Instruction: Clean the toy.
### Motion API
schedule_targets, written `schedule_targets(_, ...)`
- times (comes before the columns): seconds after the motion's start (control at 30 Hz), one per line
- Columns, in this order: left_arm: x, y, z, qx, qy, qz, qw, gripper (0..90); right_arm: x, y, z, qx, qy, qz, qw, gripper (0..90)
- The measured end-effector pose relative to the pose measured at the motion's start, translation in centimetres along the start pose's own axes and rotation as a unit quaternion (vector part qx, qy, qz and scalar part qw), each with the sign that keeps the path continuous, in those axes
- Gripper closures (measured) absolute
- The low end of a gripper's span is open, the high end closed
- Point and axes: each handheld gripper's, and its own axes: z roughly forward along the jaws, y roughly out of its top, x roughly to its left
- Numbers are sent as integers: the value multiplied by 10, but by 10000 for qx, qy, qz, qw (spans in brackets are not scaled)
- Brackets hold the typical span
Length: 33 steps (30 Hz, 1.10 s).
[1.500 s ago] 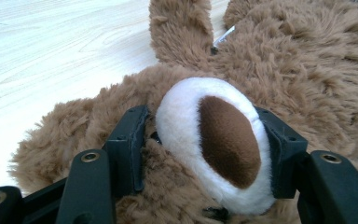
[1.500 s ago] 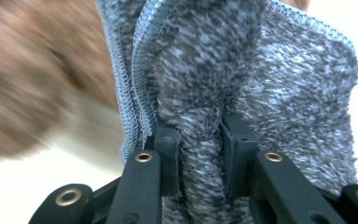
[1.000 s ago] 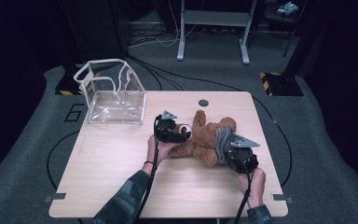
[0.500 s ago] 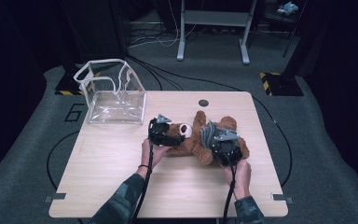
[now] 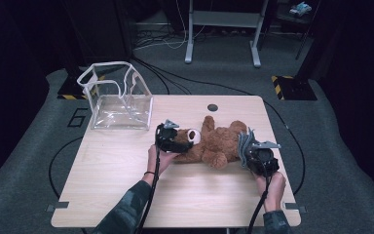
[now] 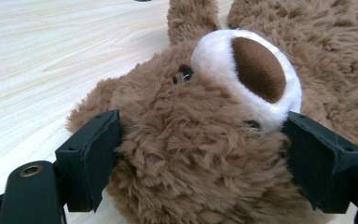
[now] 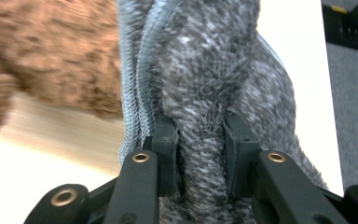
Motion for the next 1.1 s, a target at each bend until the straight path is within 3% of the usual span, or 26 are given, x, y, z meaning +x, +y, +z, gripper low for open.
schedule_targets(0.03, 0, 0, 0, -9, -3, -7, 10000, 164, 3, 1, -3, -34, 31, -70, 10000, 694)
schedule_targets(0.07, 0, 0, 0, -17, -8, -6, 10000, 164, 15, 5, -9, -203, 254, -194, 9993, 694)
schedule_targets(0.1, 0, -1, 1, -55, -13, -70, 10000, 164, 21, 8, -11, -201, 368, -308, 9986, 694)
schedule_targets(0.13, 0, -1, 1, -55, -13, -70, 10000, 164, 21, 8, -11, -201, 368, -308, 9986, 694)
schedule_targets(0.17, 0, -1, 1, -58, -20, -74, 10000, 164, 37, 13, -11, -288, 594, -485, 9966, 694)
schedule_targets(0.2, 0, -1, 1, -58, -20, -74, 10000, 164, 37, 13, -11, -288, 594, -485, 9966, 694)
schedule_targets(0.23, 0, -1, 1, -47, -34, -77, 10000, 164, 45, 16, -10, -278, 702, -572, 9955, 693)
schedule_targets(0.27, 0, -1, 1, -59, -28, -70, 10000, 164, 64, 20, -4, -238, 887, -711, 9932, 693)
schedule_targets(0.4, 1, -3, 2, -81, -64, -60, 9999, 164, 76, 22, 7, -117, 780, -844, 9933, 695)
schedule_targets(0.43, 1, -3, 2, -89, -103, -67, 9999, 164, 70, 20, 14, -65, 732, -727, 9946, 699)
schedule_targets(0.57, 2, -4, 2, -90, -129, -58, 9999, 164, 53, 16, 14, -38, 606, -489, 9970, 700)
schedule_targets(0.6, 2, -4, 2, -95, -141, -60, 9998, 164, 46, 14, 13, -34, 471, -449, 9979, 701)
schedule_targets(0.63, 2, -4, 2, -93, -149, -62, 9998, 164, 28, 9, 10, 0, 259, -275, 9993, 701)
schedule_targets(0.7, 2, -4, 2, -90, -158, -52, 9998, 164, 22, 8, 9, 35, 172, -194, 9997, 702)
schedule_targets(0.73, 2, -4, 2, -94, -163, -42, 9998, 164, 5, 4, 9, 89, -11, -21, 10000, 702)
schedule_targets(0.83, 3, -4, 3, -96, -171, -42, 9998, 164, -7, 0, 8, 68, -167, 98, 9998, 699)
schedule_targets(0.93, 3, -4, 3, -90, -154, -46, 9998, 164, -6, 0, 5, 16, -151, 75, 9999, 699)
schedule_targets(1.0, 3, -4, 3, -91, -152, -57, 9998, 164, 5, 2, 0, -84, -90, -101, 9999, 696)
schedule_targets(1.03, 3, -4, 3, -88, -156, -57, 9998, 164, 19, 6, -4, -183, 178, -268, 9993, 695)
schedule_targets(1.07, 3, -4, 3, -88, -156, -57, 9998, 164, 19, 6, -4, -183, 178, -268, 9993, 695)
schedule_targets(1.1, 3, -4, 3, -82, -161, -56, 9998, 164, 36, 10, -5, -236, 455, -402, 9979, 694)
